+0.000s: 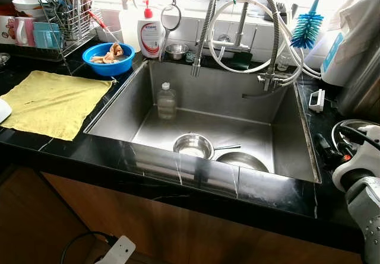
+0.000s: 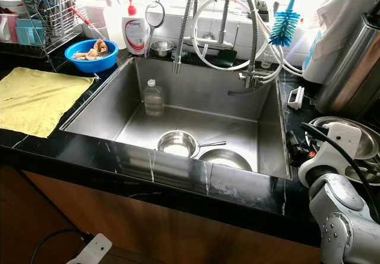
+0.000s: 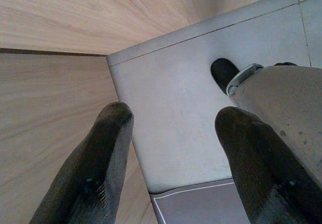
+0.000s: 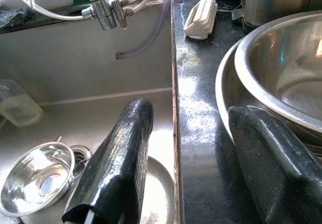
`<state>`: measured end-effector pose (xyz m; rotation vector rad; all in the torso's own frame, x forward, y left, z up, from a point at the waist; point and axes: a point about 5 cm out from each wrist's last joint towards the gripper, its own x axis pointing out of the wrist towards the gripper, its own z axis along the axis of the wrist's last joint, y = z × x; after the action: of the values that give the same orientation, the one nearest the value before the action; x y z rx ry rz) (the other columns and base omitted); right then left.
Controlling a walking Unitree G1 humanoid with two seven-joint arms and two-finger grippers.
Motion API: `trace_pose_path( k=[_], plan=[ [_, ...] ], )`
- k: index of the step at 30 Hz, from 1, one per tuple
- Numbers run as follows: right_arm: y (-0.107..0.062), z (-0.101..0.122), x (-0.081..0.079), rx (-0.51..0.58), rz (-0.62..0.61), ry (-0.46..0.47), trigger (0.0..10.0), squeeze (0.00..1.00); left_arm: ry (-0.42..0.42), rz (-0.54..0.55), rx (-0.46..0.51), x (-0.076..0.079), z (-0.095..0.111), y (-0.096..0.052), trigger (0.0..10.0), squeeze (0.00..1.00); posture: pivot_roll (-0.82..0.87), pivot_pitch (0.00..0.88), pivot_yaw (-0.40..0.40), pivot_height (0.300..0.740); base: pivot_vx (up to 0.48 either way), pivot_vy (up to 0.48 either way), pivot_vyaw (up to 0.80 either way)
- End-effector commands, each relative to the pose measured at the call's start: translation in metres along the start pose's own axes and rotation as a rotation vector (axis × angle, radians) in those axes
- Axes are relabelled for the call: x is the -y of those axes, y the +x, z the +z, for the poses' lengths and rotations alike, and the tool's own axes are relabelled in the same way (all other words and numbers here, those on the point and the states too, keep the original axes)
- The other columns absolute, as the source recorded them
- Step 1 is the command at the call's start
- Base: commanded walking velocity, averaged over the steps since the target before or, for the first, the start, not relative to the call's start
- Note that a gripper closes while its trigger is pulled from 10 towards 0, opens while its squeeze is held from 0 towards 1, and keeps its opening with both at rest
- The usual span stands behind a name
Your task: Kitchen organization
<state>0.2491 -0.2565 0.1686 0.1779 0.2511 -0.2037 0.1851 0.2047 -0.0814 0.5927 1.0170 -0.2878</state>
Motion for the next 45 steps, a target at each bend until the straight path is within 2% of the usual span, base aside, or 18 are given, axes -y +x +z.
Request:
trace_pose_path(
  k=[1,7,17,25,31,33,34,35,37,39,40,41,43,44,45],
  plan=[
    [0.000,0.000,-0.005,0.002,0.032,0.004,10.0,0.00,0.013,-0.004,-0.016,0.001,-0.003,0.000,10.0,0.00,-0.03,0.000,-0.044,0.740,0.000,0.000,0.00],
    [0.000,-0.001,-0.001,-0.001,0.008,-0.003,10.0,0.00,0.014,-0.003,-0.015,0.001,-0.003,0.000,10.0,0.00,-0.03,0.000,-0.042,0.740,0.000,0.000,0.00],
    [0.000,0.001,-0.006,0.008,0.033,-0.023,10.0,0.00,0.017,-0.001,-0.014,0.001,-0.003,0.000,10.0,0.00,-0.03,0.000,-0.040,0.740,0.000,0.000,0.00],
    [-0.003,0.007,-0.018,0.066,0.096,-0.073,10.0,0.00,0.021,-0.002,-0.014,0.000,-0.003,0.000,10.0,0.00,-0.03,0.000,-0.033,0.740,0.000,0.000,0.00],
    [-0.004,0.009,-0.016,0.077,0.086,-0.083,10.0,0.00,0.024,-0.002,-0.012,0.000,-0.003,0.000,10.0,0.00,-0.04,0.000,-0.030,0.740,0.000,0.000,0.00],
    [-0.005,0.015,-0.014,0.139,0.063,-0.096,10.0,0.00,0.029,-0.003,-0.013,0.000,-0.003,0.000,10.0,0.00,-0.04,0.000,-0.028,0.740,0.000,0.000,0.00],
    [-0.006,0.022,-0.013,0.212,0.034,-0.135,10.0,0.00,0.032,-0.005,-0.013,0.000,-0.004,0.000,10.0,0.00,-0.04,0.000,-0.026,0.740,0.000,0.000,0.00],
    [-0.008,0.027,-0.017,0.267,0.039,-0.260,10.0,0.00,0.038,-0.006,-0.015,0.000,-0.004,0.000,10.0,0.00,-0.05,0.000,-0.023,0.740,0.000,0.000,0.00],
    [-0.009,0.029,-0.017,0.314,0.003,-0.340,10.0,0.00,0.042,-0.007,-0.015,0.001,-0.004,-0.001,10.0,0.00,-0.05,0.000,-0.024,0.740,0.000,0.000,0.00],
    [-0.014,0.037,-0.013,0.434,-0.105,-0.362,10.0,0.00,0.045,-0.008,-0.016,0.001,-0.005,-0.001,10.0,0.00,-0.05,0.000,-0.029,0.740,0.000,0.000,0.00],
    [-0.014,0.037,-0.013,0.434,-0.105,-0.362,10.0,0.00,0.045,-0.008,-0.016,0.001,-0.005,-0.001,10.0,0.00,-0.05,0.000,-0.029,0.740,0.000,0.000,0.00],
    [-0.020,0.039,-0.009,0.487,-0.148,-0.360,10.0,0.00,0.045,-0.007,-0.016,0.001,-0.005,-0.001,10.0,0.00,-0.05,0.000,-0.033,0.740,0.000,0.000,0.00],
    [-0.023,0.036,-0.003,0.501,-0.197,-0.376,10.0,0.00,0.045,-0.008,-0.016,0.001,-0.006,-0.001,10.0,0.00,-0.05,0.000,-0.034,0.740,0.000,0.000,0.00],
    [-0.028,0.033,0.005,0.525,-0.235,-0.355,10.0,0.00,0.046,-0.008,-0.016,0.002,-0.006,-0.001,10.0,0.00,-0.05,0.000,-0.035,0.740,0.000,0.000,0.00],
    [-0.028,0.033,0.005,0.525,-0.235,-0.355,10.0,0.00,0.046,-0.008,-0.016,0.002,-0.006,-0.001,10.0,0.00,-0.05,0.000,-0.035,0.740,0.000,0.000,0.00]
  ],
)
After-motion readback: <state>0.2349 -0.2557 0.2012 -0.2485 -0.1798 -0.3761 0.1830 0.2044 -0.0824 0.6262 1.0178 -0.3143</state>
